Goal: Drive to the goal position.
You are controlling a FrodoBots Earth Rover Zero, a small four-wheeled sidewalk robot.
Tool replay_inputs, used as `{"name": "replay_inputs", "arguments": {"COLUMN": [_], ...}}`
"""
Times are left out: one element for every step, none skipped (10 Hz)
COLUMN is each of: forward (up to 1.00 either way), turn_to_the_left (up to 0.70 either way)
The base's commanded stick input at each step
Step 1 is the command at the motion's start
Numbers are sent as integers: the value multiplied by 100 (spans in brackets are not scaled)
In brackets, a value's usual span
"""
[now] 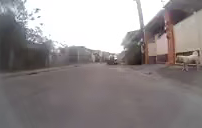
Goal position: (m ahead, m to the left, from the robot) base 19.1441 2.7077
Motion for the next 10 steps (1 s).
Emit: {"name": "replay_inputs", "arguments": {"forward": [100,100,100,100,100,100,100,100,100,100], "turn_to_the_left": [0,0,0,0,0,0,0,0,-11,-29]}}
